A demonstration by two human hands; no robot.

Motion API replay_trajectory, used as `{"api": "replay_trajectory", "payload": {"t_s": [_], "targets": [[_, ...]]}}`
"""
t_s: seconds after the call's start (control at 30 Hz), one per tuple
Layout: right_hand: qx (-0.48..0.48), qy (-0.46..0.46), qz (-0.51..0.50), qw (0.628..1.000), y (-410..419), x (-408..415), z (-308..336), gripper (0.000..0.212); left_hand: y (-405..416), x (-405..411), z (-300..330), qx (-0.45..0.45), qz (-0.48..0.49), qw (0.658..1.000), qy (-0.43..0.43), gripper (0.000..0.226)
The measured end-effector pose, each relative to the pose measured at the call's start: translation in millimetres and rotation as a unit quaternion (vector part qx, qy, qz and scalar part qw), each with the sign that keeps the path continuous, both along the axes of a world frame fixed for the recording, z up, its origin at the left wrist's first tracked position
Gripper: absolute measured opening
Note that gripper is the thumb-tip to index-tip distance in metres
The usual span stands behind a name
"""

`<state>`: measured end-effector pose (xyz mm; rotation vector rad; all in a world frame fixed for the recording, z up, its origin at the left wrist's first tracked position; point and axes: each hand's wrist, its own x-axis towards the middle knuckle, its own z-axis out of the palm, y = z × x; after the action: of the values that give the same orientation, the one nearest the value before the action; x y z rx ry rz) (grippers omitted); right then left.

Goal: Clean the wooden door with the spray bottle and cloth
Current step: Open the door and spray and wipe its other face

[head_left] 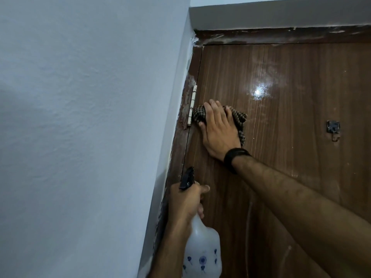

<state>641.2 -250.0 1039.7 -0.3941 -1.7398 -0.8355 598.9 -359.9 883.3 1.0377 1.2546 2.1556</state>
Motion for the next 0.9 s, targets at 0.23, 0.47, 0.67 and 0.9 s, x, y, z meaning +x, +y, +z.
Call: {"api": "replay_trajectory", "payload": {"t_s": [0.23,0.47,0.67,0.9], "targets": [[0.032,-0.059,0.004,0.998,-1.2,2.4,-31.8,0.053,-2.8,3.2,0.4,0.008,0.005,1.000,-0.010,0.010],[0.104,-0.187,-0.017,0.977,4.9,11.9,-83.4,0.056,-10.1,6.2,2.9,0.008,0.015,1.000,-0.007,0.016],[0.017,-0.049,-0.005,0.999,-1.5,4.8,-18.3,0.054,-14.6,4.7,1.9,0.016,0.012,1.000,-0.012,0.010],[0.040,-0.135,-0.009,0.990,4.8,32.5,-60.6,0.053,-12.8,8.0,0.0,-0.004,0.007,1.000,0.022,0.013]]}}
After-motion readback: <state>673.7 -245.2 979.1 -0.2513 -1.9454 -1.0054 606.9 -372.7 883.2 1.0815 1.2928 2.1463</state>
